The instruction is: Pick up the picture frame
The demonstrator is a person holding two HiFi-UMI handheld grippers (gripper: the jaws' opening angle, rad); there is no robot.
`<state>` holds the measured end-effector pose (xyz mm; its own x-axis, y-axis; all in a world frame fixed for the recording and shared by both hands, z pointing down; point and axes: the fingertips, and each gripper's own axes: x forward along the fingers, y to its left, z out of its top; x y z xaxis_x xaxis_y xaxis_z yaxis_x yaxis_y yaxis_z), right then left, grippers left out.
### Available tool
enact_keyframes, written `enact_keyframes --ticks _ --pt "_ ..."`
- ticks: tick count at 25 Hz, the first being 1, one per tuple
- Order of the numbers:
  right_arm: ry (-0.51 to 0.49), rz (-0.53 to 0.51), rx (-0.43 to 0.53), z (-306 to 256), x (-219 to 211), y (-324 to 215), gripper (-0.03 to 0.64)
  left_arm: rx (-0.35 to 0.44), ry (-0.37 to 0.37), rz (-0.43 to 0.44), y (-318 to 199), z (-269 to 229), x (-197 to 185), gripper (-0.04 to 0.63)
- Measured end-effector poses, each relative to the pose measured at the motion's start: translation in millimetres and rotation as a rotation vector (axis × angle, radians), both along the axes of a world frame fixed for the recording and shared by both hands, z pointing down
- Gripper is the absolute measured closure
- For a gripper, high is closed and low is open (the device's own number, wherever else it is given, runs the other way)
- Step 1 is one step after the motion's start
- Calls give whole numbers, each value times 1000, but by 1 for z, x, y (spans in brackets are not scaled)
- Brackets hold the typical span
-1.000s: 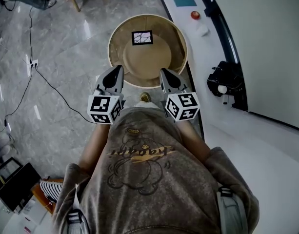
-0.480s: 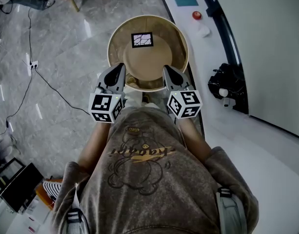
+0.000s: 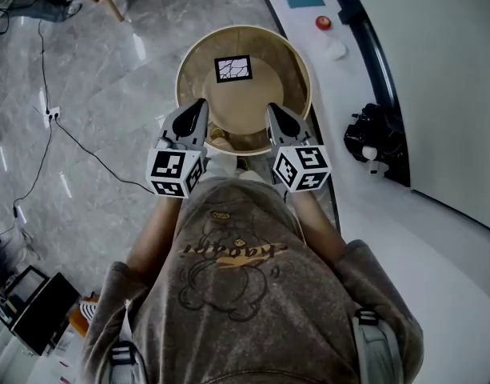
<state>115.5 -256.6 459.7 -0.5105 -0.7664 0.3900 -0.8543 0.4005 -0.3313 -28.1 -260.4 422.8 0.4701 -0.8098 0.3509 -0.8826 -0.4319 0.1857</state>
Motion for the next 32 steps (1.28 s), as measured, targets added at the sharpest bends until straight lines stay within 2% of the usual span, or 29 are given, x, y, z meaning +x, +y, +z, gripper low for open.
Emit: enact_keyframes --ticks 7,14,26,32 --pt "11 7 -20 16 -11 -25 597 -29 8 19 -28 19 -7 576" --pt "29 17 -73 59 -18 -56 597 -87 5 27 -65 68 -13 575" --pt "56 38 -126 169 -16 -135 597 -179 -8 24 -141 199 -12 575" --pt "71 50 -168 236 -18 -167 597 -228 9 -7 -170 269 -17 575"
